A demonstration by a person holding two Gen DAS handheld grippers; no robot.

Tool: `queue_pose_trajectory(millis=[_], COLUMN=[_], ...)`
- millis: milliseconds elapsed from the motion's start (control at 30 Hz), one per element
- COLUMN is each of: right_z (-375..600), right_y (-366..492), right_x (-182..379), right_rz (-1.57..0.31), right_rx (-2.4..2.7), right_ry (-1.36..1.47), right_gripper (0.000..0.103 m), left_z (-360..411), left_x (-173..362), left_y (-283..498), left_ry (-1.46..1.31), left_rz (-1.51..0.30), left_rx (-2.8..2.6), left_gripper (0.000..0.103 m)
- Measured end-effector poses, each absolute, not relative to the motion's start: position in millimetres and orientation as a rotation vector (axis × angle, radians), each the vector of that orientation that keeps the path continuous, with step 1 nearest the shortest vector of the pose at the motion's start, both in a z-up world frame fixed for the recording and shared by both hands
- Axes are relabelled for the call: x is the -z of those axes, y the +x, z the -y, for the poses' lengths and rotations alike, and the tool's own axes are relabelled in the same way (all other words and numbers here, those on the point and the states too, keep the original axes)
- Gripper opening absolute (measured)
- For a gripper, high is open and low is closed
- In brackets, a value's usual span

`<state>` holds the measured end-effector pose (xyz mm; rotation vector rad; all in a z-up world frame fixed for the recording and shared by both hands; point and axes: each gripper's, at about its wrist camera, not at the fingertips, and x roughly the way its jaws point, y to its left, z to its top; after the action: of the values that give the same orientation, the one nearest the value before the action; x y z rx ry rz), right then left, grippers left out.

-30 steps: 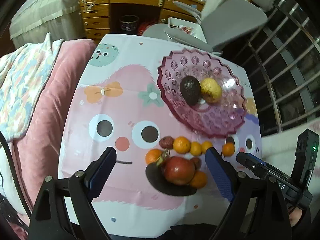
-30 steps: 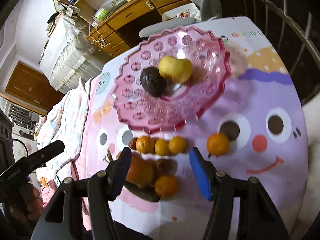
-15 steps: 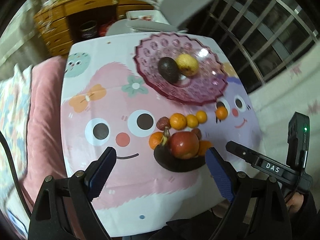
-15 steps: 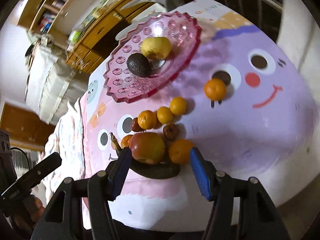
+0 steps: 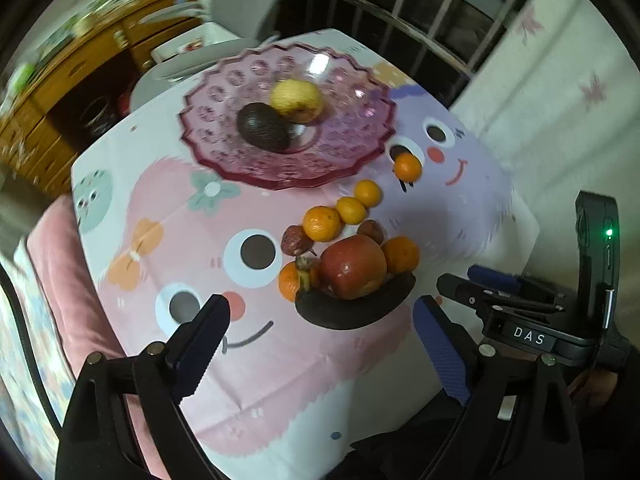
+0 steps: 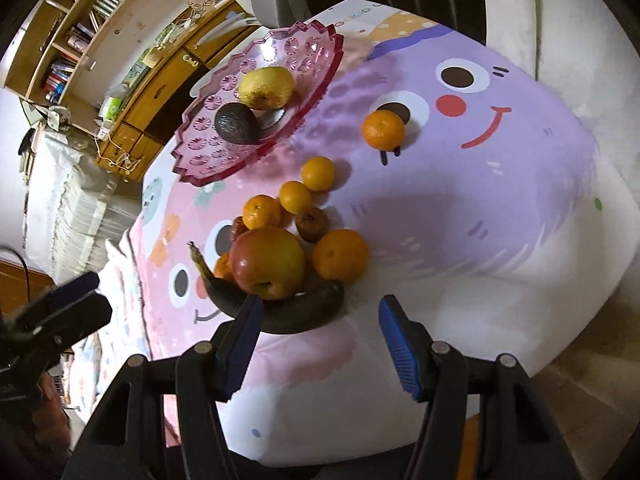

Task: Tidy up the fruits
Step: 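Withdraw both tools from the bowl toward the remaining fruit, then grasp the red apple with the left tool while the right tool grasps a mandarin orange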

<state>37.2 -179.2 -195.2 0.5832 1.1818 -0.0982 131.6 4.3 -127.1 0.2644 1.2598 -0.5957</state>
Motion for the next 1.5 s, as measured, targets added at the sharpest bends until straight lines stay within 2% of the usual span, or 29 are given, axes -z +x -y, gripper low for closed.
queue_pose_trajectory(millis=[433,667,1200,1400,1500], right_z=[175.0,159.4,161.7,169.6,173.5], right_y=[54.0,65.3,86.6,91.6,95.1], right_x=[214.6,228.7,251.6,256.9,259.7], right_rz=[-1.175,-1.184,-1.221,-1.250,-1.256], right_rx=[0.022,-0.055,-0.166,-0.181,-0.195], right_ry=[0.323,0.130,0.130,0.173,0.200], right_gripper=[0.061,0.060,0.060,0.060,0.056], left_z=[55.0,69.1,81.7,80.5,83.6], left_x=[176.8,209.7,259.7,265.1,264.0], left_y=[150.0,166.5,172.8,175.3,179.8], left_ry=[0.527,0.564,0.556,0.499,0.472], left_rz=[-1.324,-1.383,-1.516,-1.537,-1.536], left_rx=[0.735,0.734,0.751,0.764,0.786], left_gripper=[0.095,0.095,0.095,0.091,0.083])
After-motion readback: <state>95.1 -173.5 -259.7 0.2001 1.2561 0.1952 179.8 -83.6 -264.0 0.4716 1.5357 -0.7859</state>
